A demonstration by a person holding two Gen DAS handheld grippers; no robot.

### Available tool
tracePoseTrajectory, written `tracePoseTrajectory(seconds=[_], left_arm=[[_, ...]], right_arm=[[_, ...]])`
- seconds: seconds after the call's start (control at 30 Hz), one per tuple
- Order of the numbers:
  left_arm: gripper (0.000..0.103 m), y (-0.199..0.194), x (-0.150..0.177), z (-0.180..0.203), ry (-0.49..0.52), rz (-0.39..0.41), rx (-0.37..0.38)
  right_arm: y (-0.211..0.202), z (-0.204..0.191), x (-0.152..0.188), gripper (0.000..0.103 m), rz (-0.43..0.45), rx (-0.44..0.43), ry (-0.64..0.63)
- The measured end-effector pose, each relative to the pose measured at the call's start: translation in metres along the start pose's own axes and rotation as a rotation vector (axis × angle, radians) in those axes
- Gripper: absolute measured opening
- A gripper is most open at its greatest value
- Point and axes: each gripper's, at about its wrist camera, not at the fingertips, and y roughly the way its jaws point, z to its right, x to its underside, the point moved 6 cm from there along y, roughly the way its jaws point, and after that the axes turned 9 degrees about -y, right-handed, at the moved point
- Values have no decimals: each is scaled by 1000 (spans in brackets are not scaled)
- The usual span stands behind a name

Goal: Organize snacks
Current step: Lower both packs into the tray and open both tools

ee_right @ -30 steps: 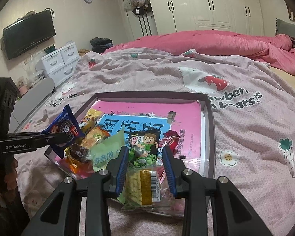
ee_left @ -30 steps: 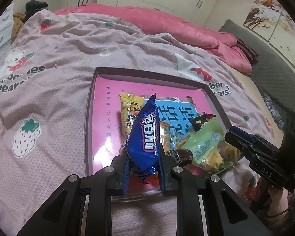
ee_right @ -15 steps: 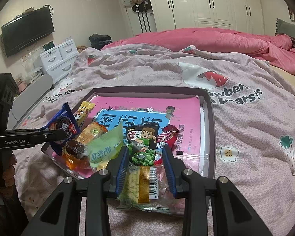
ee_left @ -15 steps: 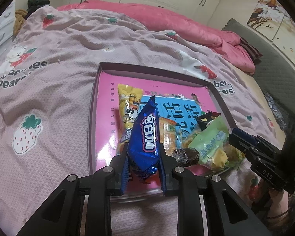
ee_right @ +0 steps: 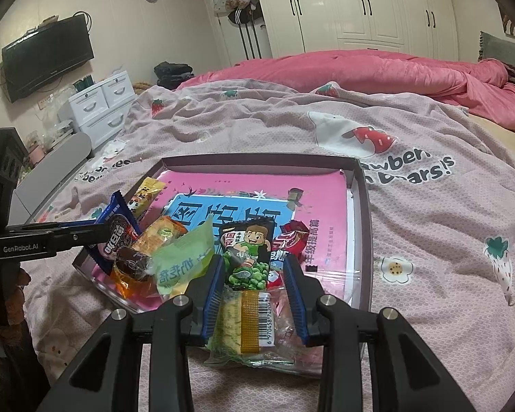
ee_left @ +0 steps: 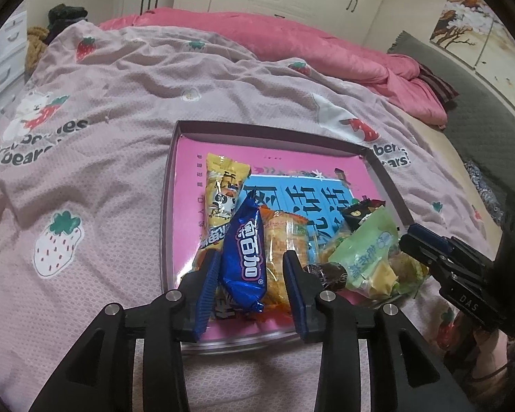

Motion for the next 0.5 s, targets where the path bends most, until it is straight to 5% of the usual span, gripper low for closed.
tracePoseTrajectory(seconds=[0.5], left_arm=[[53,-6,-3,-3,0,21,-40]], right_arm=[[-7,6,-1,37,1,25,29]])
